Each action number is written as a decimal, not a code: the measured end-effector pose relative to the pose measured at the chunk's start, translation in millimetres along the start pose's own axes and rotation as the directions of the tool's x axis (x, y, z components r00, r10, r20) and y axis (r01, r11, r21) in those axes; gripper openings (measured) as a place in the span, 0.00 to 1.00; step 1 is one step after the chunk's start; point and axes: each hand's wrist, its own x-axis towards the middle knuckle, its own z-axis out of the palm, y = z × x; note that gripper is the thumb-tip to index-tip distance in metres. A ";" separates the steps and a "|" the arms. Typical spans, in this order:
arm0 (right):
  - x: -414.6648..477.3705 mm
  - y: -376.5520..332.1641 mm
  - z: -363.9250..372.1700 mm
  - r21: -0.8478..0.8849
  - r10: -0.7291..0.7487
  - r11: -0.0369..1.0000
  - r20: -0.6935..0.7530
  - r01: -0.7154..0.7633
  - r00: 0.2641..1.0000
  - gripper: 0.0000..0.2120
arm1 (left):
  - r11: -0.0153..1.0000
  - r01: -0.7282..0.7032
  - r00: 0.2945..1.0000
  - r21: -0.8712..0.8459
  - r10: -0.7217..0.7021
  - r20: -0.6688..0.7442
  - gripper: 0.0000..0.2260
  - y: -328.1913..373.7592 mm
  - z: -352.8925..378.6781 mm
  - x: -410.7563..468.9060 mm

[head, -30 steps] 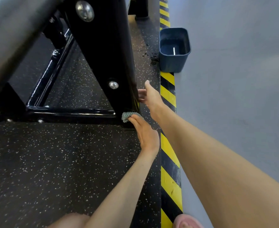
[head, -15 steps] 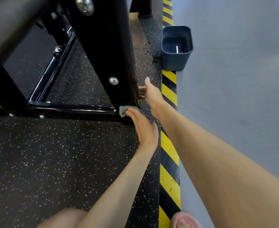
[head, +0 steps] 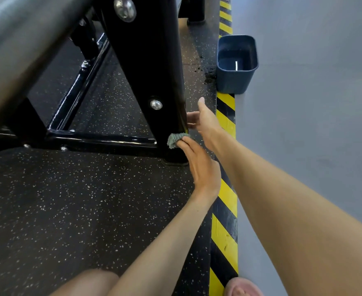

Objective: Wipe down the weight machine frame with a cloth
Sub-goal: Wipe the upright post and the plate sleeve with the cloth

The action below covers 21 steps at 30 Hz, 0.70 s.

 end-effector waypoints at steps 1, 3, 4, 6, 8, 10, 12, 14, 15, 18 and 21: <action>2.6 1.1 -2.2 -0.012 -0.003 1.000 0.019 0.004 1.000 0.36 | 1.000 -0.003 1.000 0.005 0.003 0.000 0.35 0.0 1.5 -0.8; 5.0 1.0 -4.9 -0.032 -0.009 0.999 0.043 0.011 0.999 0.38 | 0.999 -0.010 1.000 0.045 0.009 0.009 0.36 -4.3 3.6 0.3; 4.1 0.3 -5.6 -0.036 -0.009 0.999 0.046 0.011 0.999 0.38 | 0.998 0.004 1.000 0.058 -0.005 0.026 0.36 -7.7 4.9 2.0; 1.6 -0.3 -5.2 -0.026 -0.018 0.999 0.037 0.019 0.999 0.37 | 0.996 0.077 0.994 0.046 -0.080 0.075 0.37 -13.7 6.9 4.9; 0.7 0.2 -3.3 -0.021 -0.024 0.999 0.028 0.025 0.999 0.37 | 0.990 0.139 0.984 -0.002 -0.138 0.114 0.36 -18.7 6.2 5.2; -0.2 -0.6 -1.6 -0.025 -0.018 1.000 0.012 0.018 1.000 0.36 | 0.987 0.151 0.984 -0.052 -0.145 0.101 0.35 -18.4 3.1 4.8; -0.6 -2.2 -0.2 -0.027 -0.025 0.999 -0.011 0.025 1.000 0.35 | 0.987 0.125 0.992 -0.104 -0.122 0.033 0.36 -11.0 0.0 6.5; -0.7 -3.7 -1.2 -0.026 -0.013 1.000 -0.022 0.012 1.000 0.34 | 0.983 0.075 0.995 -0.165 -0.084 -0.046 0.41 -2.2 -0.9 8.7; -1.2 -4.5 -1.9 -0.029 -0.001 1.000 -0.021 0.000 1.000 0.35 | 0.981 0.061 0.995 -0.187 -0.075 -0.067 0.42 0.6 -0.4 8.7; -0.4 -6.0 -3.1 -0.050 0.010 0.999 -0.026 -0.011 1.000 0.34 | 0.979 0.067 0.994 -0.192 -0.082 -0.073 0.44 -2.7 4.0 8.5; 1.5 -5.9 0.5 -0.080 -0.002 0.997 -0.046 -0.002 0.999 0.33 | 0.960 0.162 0.985 -0.230 -0.170 -0.015 0.41 -17.3 8.0 16.6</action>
